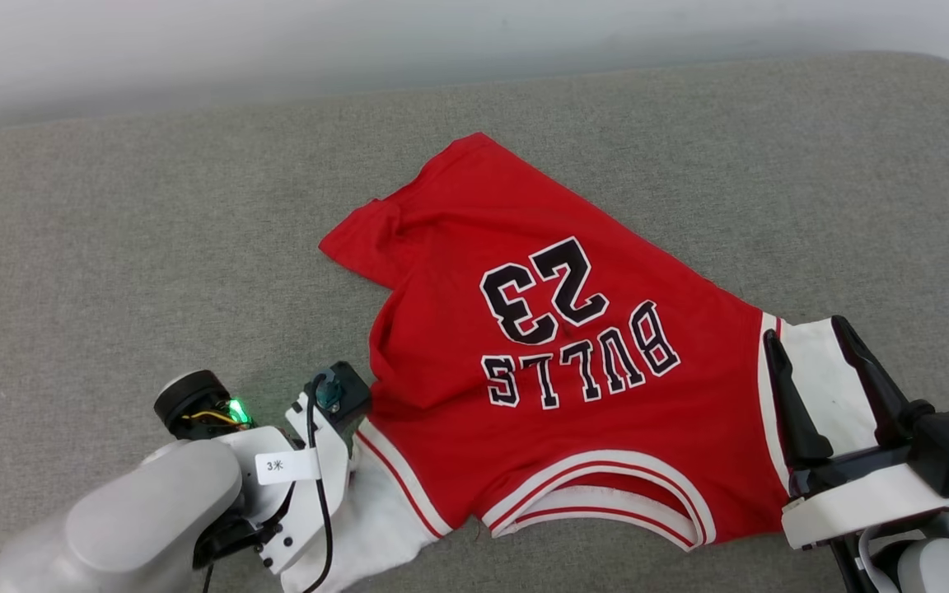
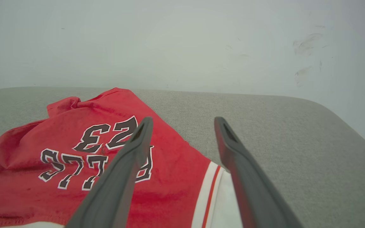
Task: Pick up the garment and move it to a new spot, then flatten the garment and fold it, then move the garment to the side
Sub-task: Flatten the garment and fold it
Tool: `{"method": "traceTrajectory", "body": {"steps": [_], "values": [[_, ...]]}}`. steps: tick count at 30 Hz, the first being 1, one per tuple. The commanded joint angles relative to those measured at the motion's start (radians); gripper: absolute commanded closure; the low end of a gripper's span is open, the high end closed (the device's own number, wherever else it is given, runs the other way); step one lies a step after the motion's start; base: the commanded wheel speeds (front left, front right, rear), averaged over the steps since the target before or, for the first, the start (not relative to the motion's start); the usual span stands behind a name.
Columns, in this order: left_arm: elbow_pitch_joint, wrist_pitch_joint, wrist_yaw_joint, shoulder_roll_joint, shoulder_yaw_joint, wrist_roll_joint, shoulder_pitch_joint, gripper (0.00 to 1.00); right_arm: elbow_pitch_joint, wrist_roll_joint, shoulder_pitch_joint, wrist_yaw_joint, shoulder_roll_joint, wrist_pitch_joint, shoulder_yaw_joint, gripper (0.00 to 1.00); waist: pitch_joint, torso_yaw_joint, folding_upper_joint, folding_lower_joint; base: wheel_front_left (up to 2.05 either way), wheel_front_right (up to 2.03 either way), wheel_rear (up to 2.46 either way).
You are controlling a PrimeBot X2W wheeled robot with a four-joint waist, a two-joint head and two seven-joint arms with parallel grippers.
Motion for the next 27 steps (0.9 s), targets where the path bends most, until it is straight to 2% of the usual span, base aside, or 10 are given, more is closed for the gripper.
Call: {"method": "traceTrajectory", "body": {"steps": [1,5,8,16,20,27], "values": [[0.024,-0.017,0.002,-0.012,-0.039,0.001,0.029,1.00,0.006,-0.002,-0.007,-0.001,0.004,-0.008,-0.005,0.00,-0.005,0.004,0.0000,0.0001,0.00,0.00,0.00],[0.006,-0.118,0.003,0.021,-0.010,-0.006,-0.028,1.00,0.014,0.003,0.006,-0.001,0.002,-0.013,-0.012,0.00,-0.027,0.017,0.0000,0.0001,0.00,0.00,0.00],[-0.028,-0.151,0.002,0.056,0.012,-0.019,-0.048,1.00,0.017,0.008,0.019,-0.001,0.001,-0.015,-0.017,0.00,-0.042,0.028,0.0000,0.0001,0.00,0.00,0.00],[-0.088,-0.155,0.026,0.137,0.059,-0.018,-0.096,1.00,0.016,0.013,0.005,-0.001,0.008,-0.022,-0.003,0.00,-0.026,0.021,0.0000,0.0001,0.00,0.00,0.00],[-0.070,-0.141,0.023,0.151,0.069,-0.009,-0.137,1.00,0.017,0.012,-0.021,-0.001,0.014,-0.026,0.006,0.00,0.015,-0.003,0.0000,0.0001,0.00,0.00,0.00],[0.041,-0.150,0.012,0.123,0.063,0.039,-0.227,1.00,0.027,-0.002,-0.058,-0.001,0.034,-0.040,0.002,0.00,0.077,-0.050,0.0000,0.0001,0.00,0.00,0.00]]}}
